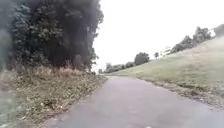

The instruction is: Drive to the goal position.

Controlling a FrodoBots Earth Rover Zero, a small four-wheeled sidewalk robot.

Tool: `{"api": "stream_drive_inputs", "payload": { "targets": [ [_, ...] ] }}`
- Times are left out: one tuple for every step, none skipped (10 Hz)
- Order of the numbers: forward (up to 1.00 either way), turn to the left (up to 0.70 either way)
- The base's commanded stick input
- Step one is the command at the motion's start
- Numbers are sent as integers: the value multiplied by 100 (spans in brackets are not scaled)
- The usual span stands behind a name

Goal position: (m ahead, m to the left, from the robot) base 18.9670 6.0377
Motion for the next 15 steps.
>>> {"api": "stream_drive_inputs", "payload": {
  "targets": [
    [45, -27],
    [45, -27],
    [45, -27],
    [45, -1],
    [45, 0],
    [45, 0],
    [45, 0],
    [45, 0],
    [45, -24],
    [45, -26],
    [45, 0],
    [45, 0],
    [45, 0],
    [45, 0],
    [45, 0]
  ]
}}
